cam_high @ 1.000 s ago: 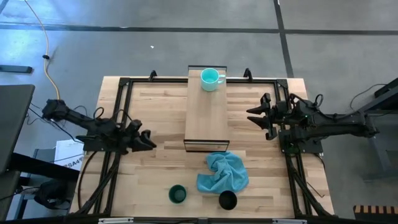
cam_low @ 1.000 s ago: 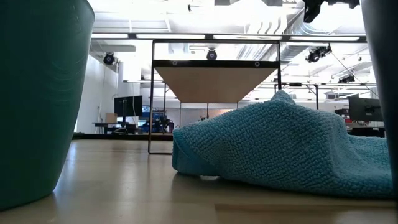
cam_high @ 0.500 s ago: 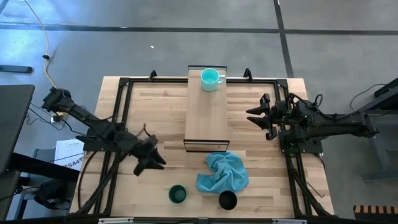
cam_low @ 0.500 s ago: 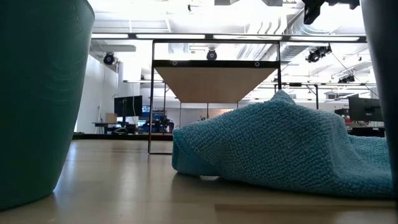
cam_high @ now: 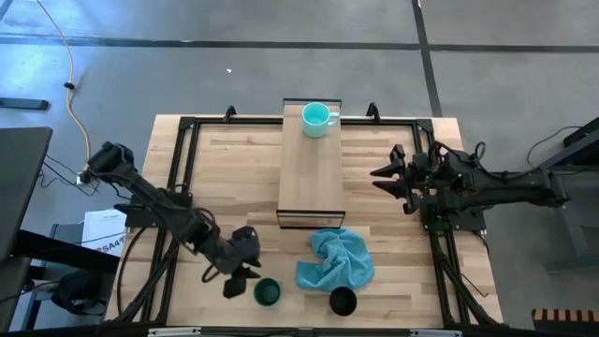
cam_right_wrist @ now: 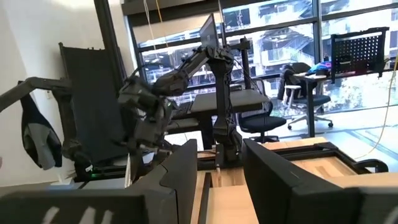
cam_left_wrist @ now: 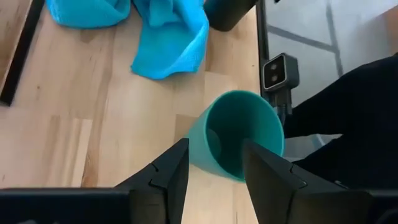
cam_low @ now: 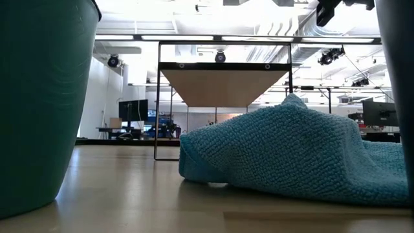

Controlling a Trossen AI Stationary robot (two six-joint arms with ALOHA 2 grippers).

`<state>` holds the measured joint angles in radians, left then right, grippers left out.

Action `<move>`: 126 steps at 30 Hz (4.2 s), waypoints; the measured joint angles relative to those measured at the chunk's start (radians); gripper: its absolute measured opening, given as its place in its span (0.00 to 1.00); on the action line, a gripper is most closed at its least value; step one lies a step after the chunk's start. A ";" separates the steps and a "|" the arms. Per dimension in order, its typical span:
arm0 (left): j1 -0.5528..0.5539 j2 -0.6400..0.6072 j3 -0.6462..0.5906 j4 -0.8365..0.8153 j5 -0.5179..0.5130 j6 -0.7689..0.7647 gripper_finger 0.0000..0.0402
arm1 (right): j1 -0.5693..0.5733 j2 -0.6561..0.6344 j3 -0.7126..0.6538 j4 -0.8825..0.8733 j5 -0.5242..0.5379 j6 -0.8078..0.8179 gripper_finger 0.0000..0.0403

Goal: Stack small to large cups/mugs on shelf
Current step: Put the green cup on the shelf

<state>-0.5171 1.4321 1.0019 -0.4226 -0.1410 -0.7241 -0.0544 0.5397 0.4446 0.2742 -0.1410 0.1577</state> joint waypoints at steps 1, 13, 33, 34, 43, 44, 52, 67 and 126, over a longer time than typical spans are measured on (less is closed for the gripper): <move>-0.003 0.020 0.016 -0.006 -0.002 -0.010 0.34 | 0.000 -0.005 0.000 -0.003 0.000 0.000 0.30; 0.000 0.114 0.084 -0.043 -0.003 -0.140 0.34 | 0.002 -0.105 0.000 -0.056 -0.044 0.002 0.30; -0.007 0.172 0.082 -0.061 -0.004 -0.202 0.34 | 0.002 -0.197 0.000 -0.143 -0.088 0.045 0.30; -0.007 0.172 0.082 -0.061 -0.004 -0.202 0.34 | 0.002 -0.197 0.000 -0.145 -0.088 0.045 0.30; -0.007 0.194 0.084 -0.036 0.021 -0.222 0.34 | 0.002 -0.197 0.000 -0.155 -0.088 0.040 0.30; -0.007 0.198 0.082 -0.042 0.025 -0.225 0.34 | 0.002 -0.197 0.000 -0.157 -0.088 0.040 0.30; -0.007 0.210 0.081 -0.043 0.028 -0.250 0.34 | 0.002 -0.206 0.000 -0.176 -0.088 0.043 0.30; -0.007 0.210 0.081 -0.042 0.017 -0.254 0.34 | 0.002 -0.210 0.000 -0.181 -0.087 0.044 0.30; -0.006 0.210 0.205 -0.123 -0.036 -0.265 0.00 | 0.002 -0.210 0.001 -0.231 -0.087 0.052 0.30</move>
<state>-0.5236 1.6417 1.2067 -0.5457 -0.1768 -0.9895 -0.0521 0.3294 0.4454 0.0433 -0.2279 0.2096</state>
